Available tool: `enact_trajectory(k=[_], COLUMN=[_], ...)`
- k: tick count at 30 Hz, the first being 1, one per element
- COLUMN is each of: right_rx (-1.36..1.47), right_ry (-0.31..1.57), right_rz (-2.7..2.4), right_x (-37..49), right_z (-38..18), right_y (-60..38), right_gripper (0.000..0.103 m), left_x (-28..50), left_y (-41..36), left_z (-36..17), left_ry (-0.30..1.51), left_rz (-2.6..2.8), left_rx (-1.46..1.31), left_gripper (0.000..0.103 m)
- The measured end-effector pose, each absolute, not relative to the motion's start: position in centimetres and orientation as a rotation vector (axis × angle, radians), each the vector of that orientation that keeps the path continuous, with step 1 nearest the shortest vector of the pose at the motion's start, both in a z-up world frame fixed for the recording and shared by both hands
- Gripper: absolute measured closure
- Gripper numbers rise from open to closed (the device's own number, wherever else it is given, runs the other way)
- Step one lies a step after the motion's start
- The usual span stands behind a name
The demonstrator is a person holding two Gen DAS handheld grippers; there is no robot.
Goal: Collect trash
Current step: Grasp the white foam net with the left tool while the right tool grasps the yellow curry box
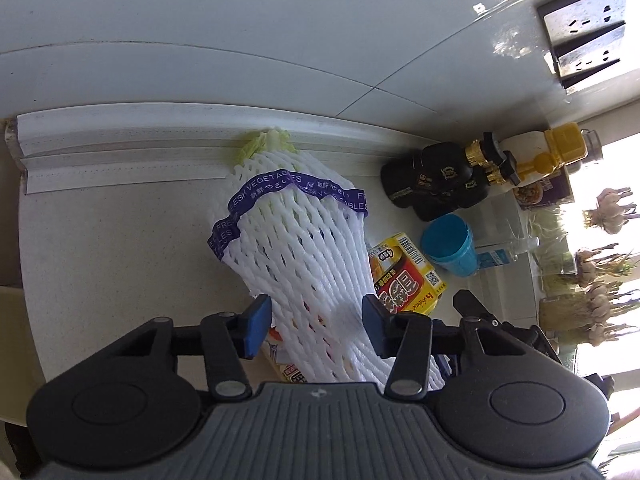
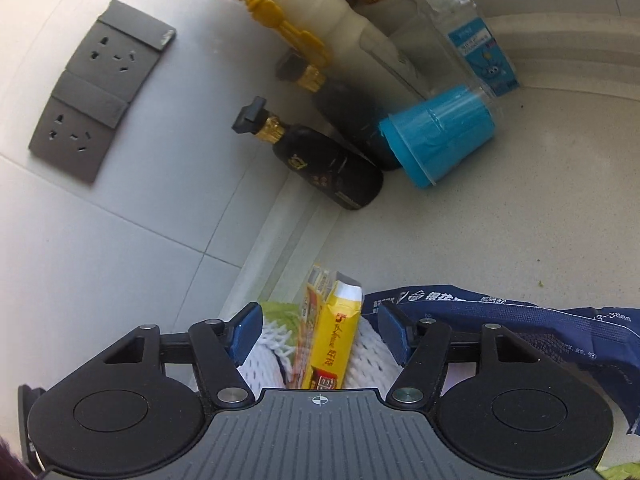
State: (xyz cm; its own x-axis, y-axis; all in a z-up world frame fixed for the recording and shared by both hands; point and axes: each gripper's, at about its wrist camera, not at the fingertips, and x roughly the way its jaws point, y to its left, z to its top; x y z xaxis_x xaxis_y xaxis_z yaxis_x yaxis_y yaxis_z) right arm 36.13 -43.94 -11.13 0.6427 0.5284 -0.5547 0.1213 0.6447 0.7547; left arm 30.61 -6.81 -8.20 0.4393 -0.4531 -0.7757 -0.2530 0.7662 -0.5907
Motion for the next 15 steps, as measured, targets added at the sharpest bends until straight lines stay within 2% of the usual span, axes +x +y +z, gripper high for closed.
enact_trajectory(k=[4, 5, 6, 8, 11, 15], right_rx=[0.892, 0.895, 0.897, 0.907, 0.941, 0.97], right_ry=[0.886, 0.893, 0.901, 0.926, 0.926, 0.889], right_rz=[0.256, 0.259, 0.258, 0.245, 0.239, 0.25], right_x=[37.1, 37.2, 37.4, 37.7, 37.7, 37.2], right_z=[-12.3, -12.5, -12.7, -13.3, -13.8, -13.1], right_y=[-43.8, -43.7, -43.5, -43.1, -43.0, -43.2], right_gripper=[0.049, 0.055, 0.066, 0.079, 0.081, 0.082], left_x=[30.5, 30.5, 30.4, 30.4, 30.1, 29.7], left_y=[-6.6, -6.5, -6.4, -6.5, -6.4, -5.9], left_z=[-8.5, -8.5, -8.6, -8.8, -8.7, -8.0], left_ry=[1.124, 1.125, 1.126, 1.127, 1.118, 1.089], left_rz=[-0.14, -0.141, -0.14, -0.141, -0.148, -0.154], left_rx=[-0.742, -0.744, -0.746, -0.747, -0.74, -0.738], left_gripper=[0.074, 0.078, 0.083, 0.089, 0.094, 0.095])
